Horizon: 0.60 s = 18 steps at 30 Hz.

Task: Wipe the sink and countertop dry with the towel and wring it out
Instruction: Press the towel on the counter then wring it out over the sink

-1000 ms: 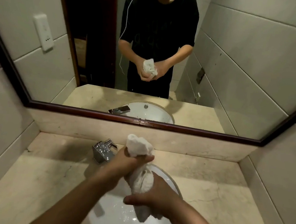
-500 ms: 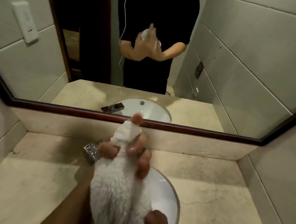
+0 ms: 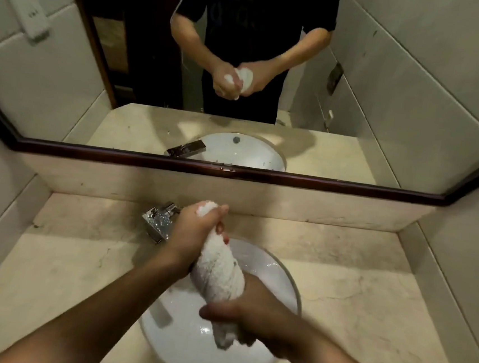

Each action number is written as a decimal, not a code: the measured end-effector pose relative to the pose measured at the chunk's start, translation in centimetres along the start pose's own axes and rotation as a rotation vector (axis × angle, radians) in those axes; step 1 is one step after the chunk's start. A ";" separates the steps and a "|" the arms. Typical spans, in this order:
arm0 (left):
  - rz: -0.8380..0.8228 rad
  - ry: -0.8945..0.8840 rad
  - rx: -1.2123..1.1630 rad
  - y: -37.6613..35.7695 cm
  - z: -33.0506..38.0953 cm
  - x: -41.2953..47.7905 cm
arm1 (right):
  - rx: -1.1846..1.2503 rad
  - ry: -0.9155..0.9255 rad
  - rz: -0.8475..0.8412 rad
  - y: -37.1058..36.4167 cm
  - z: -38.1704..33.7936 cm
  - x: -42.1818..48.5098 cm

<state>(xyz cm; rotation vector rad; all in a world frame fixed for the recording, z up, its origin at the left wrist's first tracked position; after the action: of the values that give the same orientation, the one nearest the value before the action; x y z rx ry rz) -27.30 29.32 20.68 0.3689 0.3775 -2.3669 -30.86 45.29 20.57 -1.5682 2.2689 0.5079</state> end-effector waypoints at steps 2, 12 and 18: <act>0.087 -0.004 0.018 -0.3 -2.2 2.0 | -0.071 -0.021 0.106 -0.3 1.7 2.1; 0.222 0.024 0.082 -0.8 -5.1 3.6 | -0.215 -0.054 0.303 -1.1 3.2 2.1; -0.242 0.131 -0.063 -0.3 -1.6 2.2 | 0.142 -0.028 0.115 -0.2 0.7 -0.3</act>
<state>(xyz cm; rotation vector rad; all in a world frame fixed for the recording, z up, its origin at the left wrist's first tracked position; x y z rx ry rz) -28.84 28.83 18.51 0.4726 0.5861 -2.5649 -30.50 45.80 20.11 -1.3608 2.3284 0.3854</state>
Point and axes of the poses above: each hand's wrist, its own x-axis towards the middle knuckle, its own y-axis out of the back of the hand, z = x × y, the point moved 2 cm from there along x, towards the middle knuckle, and after that the axes turned 7 degrees about y, right-handed, at the moved point
